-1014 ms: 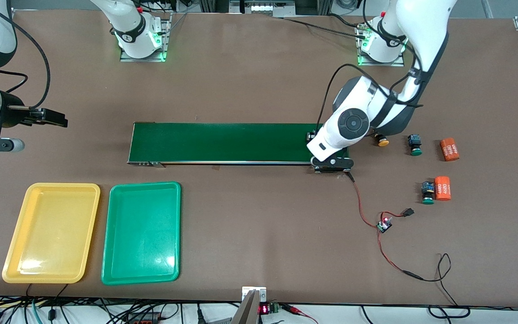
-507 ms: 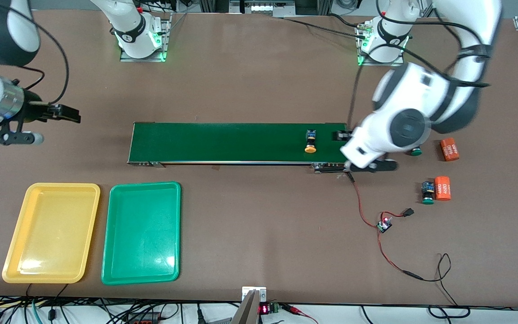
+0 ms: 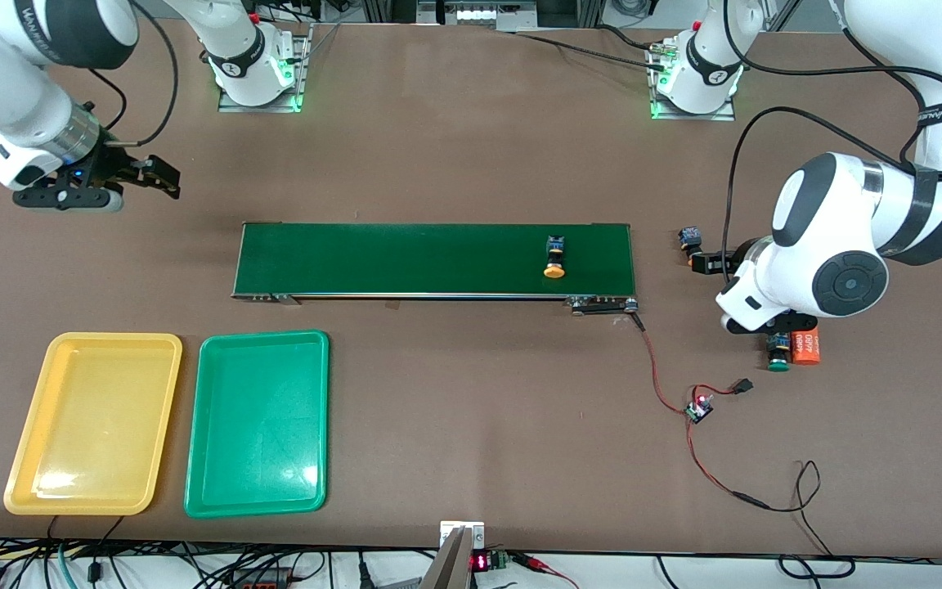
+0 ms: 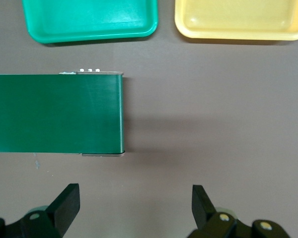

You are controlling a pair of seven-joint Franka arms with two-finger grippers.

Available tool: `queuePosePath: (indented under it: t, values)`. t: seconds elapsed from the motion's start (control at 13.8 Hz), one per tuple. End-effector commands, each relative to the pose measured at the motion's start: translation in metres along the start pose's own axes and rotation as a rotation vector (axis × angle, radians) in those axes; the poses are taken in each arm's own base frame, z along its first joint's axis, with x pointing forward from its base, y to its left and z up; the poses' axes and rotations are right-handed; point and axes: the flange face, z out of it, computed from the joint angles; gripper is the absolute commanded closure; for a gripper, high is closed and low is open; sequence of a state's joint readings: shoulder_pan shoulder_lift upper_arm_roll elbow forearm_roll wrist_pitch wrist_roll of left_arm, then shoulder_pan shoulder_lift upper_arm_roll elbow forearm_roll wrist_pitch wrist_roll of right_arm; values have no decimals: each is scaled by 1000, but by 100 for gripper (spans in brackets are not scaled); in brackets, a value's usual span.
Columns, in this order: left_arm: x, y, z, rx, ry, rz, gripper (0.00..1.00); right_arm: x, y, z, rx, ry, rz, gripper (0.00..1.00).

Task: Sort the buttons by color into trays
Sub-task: 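Withdraw the left gripper to the buttons while the right gripper nears the conveyor, then grasp the second yellow-cap button with the left gripper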

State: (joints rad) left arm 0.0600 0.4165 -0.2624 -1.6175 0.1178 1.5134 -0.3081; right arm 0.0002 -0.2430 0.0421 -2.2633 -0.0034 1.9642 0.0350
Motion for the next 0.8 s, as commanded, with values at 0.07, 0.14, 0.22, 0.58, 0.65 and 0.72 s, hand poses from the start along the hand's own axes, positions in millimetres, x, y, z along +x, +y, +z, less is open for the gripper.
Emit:
queuePosePath:
  t: [0.07,0.14,0.22,0.58,0.65,0.72]
  values:
    - [-28,-11,45,29,28,8,0,-10,-48,-2,9,28,54,0]
    - [-36,-11,60,28,63,9,0,-9,-58,-2,10,39,63,0]
    - [-44,-13,81,31,69,9,0,-9,-69,-2,15,48,71,0]
    - [-65,-6,182,-11,184,28,0,-9,-123,15,51,41,22,0]
    - [-67,-4,194,-25,208,26,0,-9,-129,20,50,37,27,0]
    - [-67,-2,209,-37,218,31,0,-8,-137,25,50,38,34,0]
